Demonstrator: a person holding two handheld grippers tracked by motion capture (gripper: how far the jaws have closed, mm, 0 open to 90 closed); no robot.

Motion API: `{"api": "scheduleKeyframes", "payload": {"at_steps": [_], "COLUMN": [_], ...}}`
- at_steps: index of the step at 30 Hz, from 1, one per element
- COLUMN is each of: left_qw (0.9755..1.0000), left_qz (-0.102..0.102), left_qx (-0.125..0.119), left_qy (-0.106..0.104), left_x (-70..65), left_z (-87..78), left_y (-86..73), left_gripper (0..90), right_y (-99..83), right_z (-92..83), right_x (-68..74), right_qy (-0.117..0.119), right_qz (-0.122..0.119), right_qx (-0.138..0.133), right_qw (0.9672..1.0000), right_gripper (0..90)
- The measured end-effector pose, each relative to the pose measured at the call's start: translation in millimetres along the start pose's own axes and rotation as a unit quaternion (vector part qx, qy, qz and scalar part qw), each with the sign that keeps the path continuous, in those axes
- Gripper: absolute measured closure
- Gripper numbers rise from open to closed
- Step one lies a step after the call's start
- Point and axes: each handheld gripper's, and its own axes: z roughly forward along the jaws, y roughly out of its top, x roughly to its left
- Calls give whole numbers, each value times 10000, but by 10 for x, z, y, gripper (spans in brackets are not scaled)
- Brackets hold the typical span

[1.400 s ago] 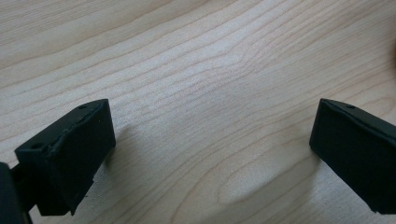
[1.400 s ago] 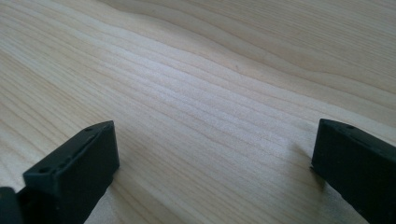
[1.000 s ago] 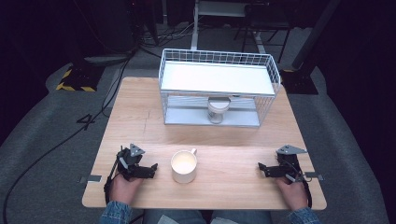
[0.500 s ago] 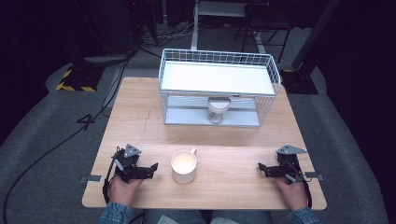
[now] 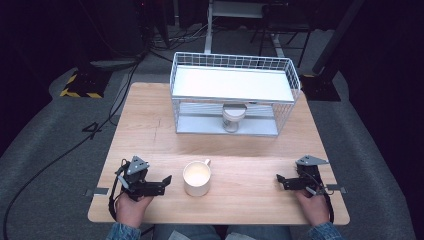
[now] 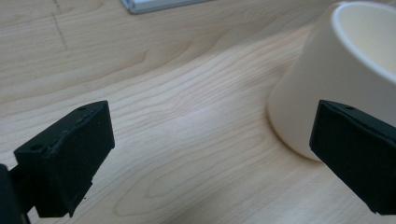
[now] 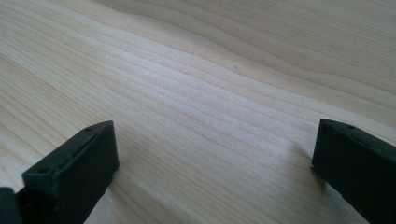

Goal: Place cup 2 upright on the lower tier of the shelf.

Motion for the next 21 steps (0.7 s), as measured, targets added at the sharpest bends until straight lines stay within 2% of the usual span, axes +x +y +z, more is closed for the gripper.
{"api": "scheduleKeyframes", "payload": {"at_steps": [2, 3, 5, 7, 10, 13, 14, 15, 21], "left_qw": [9999, 9998, 9997, 9995, 9991, 9979, 9969, 9969, 9939], "left_qz": [-8, 53, 95, 247, 264, 344, 419, 419, 674], "left_qx": [-91, -130, -145, -138, -141, -262, -289, -289, -221], "left_qy": [-88, -145, -164, -162, -302, -487, -602, -602, -850], "left_x": [-40, -88, -115, -167, -223, -313, -391, -391, -629], "left_z": [-32, -50, -49, -28, -12, -18, 1, 1, 134], "left_y": [17, 35, 44, 54, 61, 88, 103, 103, 122], "left_gripper": [5, 5, 5, 3, 0, 0, 0, 0, 0], "right_y": [0, 0, 0, 0, 0, 0, 0, 0, 0], "right_z": [0, 0, 0, 0, 0, 0, 0, 0, 0], "right_x": [0, -1, 0, 0, 0, 0, 0, 0, 0], "right_qy": [-1, -1, -2, -1, -1, 0, 0, 0, -1], "right_qz": [1, -6, -2, -3, -2, -2, -3, -3, -1], "right_qx": [0, -3, -1, -1, -2, -1, -2, -2, 0], "right_qw": [10000, 10000, 10000, 10000, 10000, 10000, 10000, 10000, 10000], "right_gripper": [3, 3, 3, 3, 3, 3, 3, 3, 3]}}
